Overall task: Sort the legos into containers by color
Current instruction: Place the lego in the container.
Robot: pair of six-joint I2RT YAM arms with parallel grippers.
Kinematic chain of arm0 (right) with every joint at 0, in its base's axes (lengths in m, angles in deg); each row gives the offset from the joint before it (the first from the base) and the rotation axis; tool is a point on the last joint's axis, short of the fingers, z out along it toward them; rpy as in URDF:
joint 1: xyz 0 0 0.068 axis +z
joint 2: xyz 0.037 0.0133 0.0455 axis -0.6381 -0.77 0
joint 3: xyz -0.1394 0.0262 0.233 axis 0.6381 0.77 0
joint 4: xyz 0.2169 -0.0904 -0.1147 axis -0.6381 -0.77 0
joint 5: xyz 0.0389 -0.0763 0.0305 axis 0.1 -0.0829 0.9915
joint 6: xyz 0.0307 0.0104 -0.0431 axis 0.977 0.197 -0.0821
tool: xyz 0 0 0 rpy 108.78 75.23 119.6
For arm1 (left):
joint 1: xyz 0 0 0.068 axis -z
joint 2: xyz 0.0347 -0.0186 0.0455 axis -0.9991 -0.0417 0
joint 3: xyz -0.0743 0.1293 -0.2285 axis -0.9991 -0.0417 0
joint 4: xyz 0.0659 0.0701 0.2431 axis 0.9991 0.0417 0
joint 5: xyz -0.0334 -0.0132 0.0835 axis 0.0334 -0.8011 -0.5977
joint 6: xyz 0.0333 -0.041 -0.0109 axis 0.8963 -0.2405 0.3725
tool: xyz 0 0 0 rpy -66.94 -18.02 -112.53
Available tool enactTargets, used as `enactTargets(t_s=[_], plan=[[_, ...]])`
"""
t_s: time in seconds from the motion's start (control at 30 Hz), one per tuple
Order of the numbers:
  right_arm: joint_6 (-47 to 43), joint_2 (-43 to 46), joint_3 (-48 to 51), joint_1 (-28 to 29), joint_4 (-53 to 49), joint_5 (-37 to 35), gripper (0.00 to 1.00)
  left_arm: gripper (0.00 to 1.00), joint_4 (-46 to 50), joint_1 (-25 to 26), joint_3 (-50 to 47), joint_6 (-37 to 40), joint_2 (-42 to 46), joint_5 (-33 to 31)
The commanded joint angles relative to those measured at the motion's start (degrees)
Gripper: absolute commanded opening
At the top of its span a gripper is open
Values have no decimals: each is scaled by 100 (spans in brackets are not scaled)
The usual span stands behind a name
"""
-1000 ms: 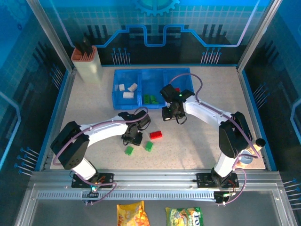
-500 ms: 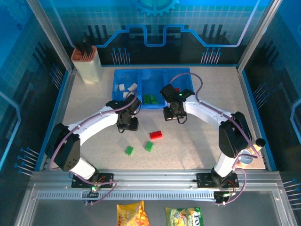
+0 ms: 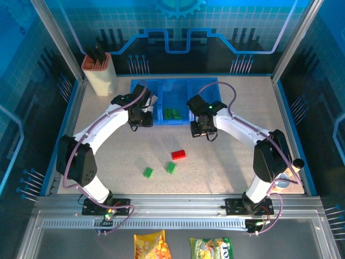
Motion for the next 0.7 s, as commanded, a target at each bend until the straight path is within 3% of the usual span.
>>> enactTargets(t_s=[0.0,0.67], plan=[[-67,248,-30,-69,-200,-112,48,35,32,-158,360,208,-276,92],[91,549,120,-49,-371,-84,48,35,-534,-645,1354,-45,-1894,319]])
